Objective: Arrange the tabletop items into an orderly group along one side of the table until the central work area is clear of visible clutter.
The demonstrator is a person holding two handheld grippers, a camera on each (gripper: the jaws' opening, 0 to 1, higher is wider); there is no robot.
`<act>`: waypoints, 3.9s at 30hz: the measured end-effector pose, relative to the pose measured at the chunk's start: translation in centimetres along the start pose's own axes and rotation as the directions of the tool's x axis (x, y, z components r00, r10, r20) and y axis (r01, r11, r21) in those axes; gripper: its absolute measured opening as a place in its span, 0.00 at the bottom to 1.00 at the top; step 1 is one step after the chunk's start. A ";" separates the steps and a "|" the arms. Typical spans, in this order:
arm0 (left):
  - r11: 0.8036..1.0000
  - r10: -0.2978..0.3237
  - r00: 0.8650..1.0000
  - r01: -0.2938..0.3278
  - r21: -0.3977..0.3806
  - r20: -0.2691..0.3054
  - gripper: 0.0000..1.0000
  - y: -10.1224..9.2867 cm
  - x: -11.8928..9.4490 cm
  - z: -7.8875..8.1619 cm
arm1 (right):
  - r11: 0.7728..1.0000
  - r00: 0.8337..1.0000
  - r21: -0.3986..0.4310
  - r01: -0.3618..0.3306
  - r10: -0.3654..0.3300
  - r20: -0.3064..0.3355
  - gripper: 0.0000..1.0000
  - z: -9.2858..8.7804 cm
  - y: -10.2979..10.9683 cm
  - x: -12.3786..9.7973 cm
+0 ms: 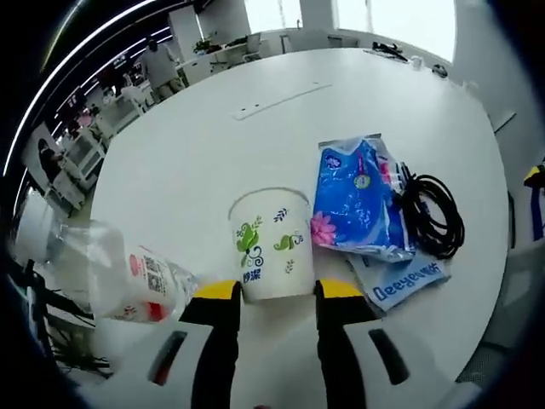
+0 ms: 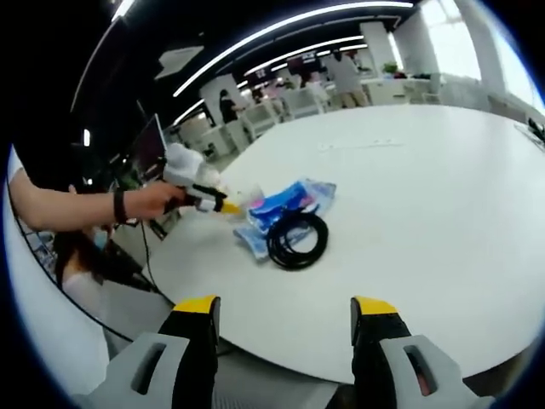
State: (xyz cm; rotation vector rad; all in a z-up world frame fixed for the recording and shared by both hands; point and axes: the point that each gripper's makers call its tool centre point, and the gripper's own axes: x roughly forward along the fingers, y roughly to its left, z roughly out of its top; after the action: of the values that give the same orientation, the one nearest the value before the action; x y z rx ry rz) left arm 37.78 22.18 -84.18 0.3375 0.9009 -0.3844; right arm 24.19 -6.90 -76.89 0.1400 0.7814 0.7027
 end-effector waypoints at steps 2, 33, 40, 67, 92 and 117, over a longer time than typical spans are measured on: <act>1.000 0.007 1.000 -0.007 -0.004 0.003 0.33 0.0 -0.3 0.0 | 1.000 1.000 -0.011 -0.008 0.008 -0.003 0.63 0.3 0.2 0.3; 0.974 0.046 0.998 -0.054 -0.218 -0.041 0.33 -2.7 -5.6 -8.7 | 0.998 0.998 -0.029 -0.060 0.060 -0.003 0.63 -0.9 1.4 0.5; 0.964 0.036 0.998 -0.048 -0.263 -0.053 0.33 -3.6 -6.8 -10.3 | 0.997 0.997 -0.036 -0.074 0.074 -0.006 0.63 -0.8 1.5 0.9; 0.908 -0.164 0.986 0.136 -0.396 -0.037 0.50 -5.4 -3.9 -10.4 | 0.997 0.997 -0.024 -0.076 0.076 0.014 0.63 -0.8 1.6 0.7; 0.871 -0.150 0.981 0.191 -0.452 0.124 0.36 -7.5 -7.6 -8.2 | 0.995 0.995 -0.030 -0.097 0.097 0.010 0.63 -0.6 2.5 1.4; 0.783 -0.342 0.898 0.435 -0.445 0.277 0.36 -16.7 -10.8 -6.1 | 0.963 0.971 -0.122 -0.240 0.238 -0.037 0.60 1.0 6.8 4.1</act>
State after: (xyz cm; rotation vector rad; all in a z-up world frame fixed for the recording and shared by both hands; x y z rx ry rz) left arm 19.91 12.10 -81.04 -0.3719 0.8529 -0.5381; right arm 23.34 1.08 -76.14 0.1136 0.7455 0.9821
